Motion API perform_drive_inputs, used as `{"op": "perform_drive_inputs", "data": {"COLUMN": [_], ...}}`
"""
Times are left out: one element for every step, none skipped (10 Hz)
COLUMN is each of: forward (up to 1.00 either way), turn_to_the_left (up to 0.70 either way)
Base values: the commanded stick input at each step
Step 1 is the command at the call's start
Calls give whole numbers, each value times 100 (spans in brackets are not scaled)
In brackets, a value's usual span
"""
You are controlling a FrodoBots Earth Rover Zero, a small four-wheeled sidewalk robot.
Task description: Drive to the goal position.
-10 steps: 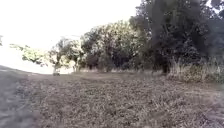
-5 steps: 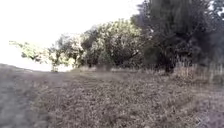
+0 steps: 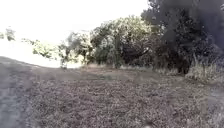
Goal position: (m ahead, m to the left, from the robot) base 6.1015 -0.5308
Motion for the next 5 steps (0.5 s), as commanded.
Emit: {"op": "perform_drive_inputs", "data": {"forward": [70,70,70,70,70], "turn_to_the_left": [0,0,0,0,0]}}
